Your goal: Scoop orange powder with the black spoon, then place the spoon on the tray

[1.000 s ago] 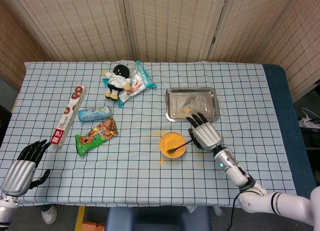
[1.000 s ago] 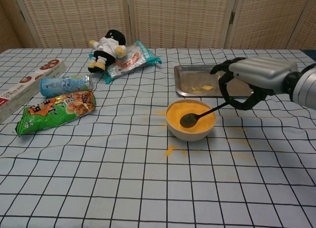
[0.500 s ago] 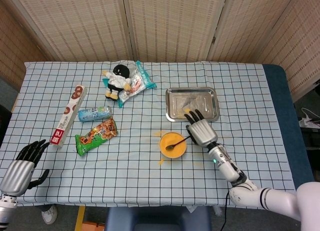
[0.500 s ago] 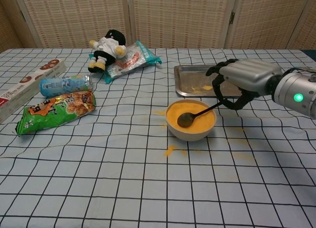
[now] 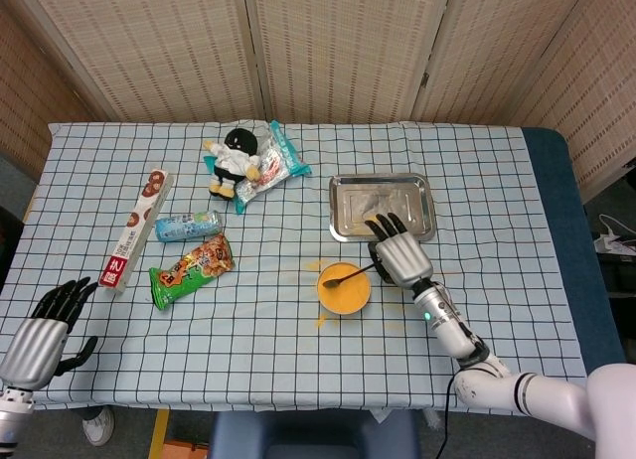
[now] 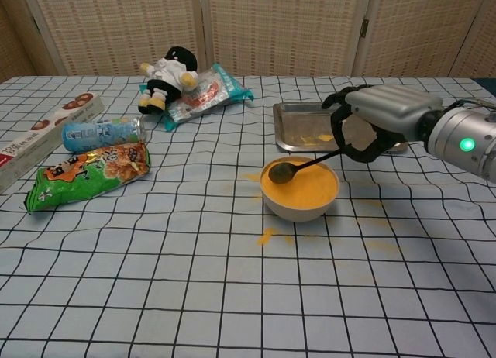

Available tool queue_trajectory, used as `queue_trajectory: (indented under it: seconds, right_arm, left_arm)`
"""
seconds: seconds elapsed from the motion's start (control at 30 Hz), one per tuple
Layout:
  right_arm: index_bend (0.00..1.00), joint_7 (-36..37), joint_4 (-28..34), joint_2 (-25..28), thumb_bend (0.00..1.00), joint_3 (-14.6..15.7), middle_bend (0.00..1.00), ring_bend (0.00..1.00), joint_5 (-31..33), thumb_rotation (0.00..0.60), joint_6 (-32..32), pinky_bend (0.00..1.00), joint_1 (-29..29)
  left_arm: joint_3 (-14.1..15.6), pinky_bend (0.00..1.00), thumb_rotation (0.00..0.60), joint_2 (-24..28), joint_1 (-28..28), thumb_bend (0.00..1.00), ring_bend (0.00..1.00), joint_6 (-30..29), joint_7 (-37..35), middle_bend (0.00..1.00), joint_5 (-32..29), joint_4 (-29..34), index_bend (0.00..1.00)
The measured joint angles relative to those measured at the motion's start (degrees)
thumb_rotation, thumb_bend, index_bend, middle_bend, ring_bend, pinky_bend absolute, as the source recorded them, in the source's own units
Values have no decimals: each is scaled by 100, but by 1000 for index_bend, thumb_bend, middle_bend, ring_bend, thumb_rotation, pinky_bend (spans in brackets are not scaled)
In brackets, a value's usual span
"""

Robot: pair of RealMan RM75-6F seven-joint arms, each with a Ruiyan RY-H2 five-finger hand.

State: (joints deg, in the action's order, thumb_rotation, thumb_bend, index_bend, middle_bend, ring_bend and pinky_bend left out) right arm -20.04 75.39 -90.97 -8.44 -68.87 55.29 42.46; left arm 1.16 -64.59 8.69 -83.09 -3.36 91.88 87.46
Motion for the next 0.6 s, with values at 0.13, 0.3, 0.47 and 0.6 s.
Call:
queue_trajectory:
  seconds: [0.13, 0.3, 0.47, 0.6]
  right_arm:
    - [877, 188, -93, 12, 556, -88, 106, 0, -69, 600, 65, 81, -26]
    - [877, 224, -394, -105, 556, -181, 106, 0, -45, 600, 35, 90, 40]
    - [879, 118, -676, -232, 558, -145, 106, 0, -40, 600, -113, 90, 113]
    - [889, 76, -726, -262, 558, -100, 108, 0, -49, 600, -160, 90, 125]
  left_arm:
    - [4, 99, 600, -10, 10, 398, 0, 19, 10, 0, 8, 1, 0]
    - [-6, 99, 600, -10, 24, 397, 0, 42, 3, 0, -9, -9, 0]
    - [-15, 99, 600, -8, 33, 397, 0, 68, -16, 0, -37, -27, 0]
    - [-16, 99, 600, -6, 37, 397, 0, 79, -17, 0, -45, -27, 0]
